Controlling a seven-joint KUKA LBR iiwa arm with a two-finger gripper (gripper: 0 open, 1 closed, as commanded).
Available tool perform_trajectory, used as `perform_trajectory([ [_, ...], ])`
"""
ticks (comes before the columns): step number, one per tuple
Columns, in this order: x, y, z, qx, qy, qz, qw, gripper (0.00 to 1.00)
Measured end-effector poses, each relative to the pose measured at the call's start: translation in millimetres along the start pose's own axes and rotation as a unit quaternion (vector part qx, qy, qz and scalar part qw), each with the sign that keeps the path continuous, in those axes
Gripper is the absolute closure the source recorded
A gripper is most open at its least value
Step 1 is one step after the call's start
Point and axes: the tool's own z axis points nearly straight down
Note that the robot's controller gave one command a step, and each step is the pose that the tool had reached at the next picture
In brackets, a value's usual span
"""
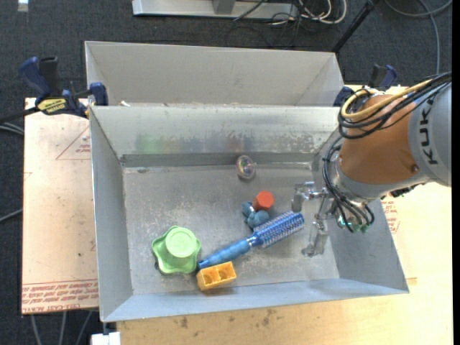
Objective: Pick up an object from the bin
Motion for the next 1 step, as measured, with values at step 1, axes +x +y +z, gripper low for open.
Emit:
perform_trajectory([
  [1,-13.4,28.7,65.9,0.001,-0.004,-0.136,0.9907,0.0],
])
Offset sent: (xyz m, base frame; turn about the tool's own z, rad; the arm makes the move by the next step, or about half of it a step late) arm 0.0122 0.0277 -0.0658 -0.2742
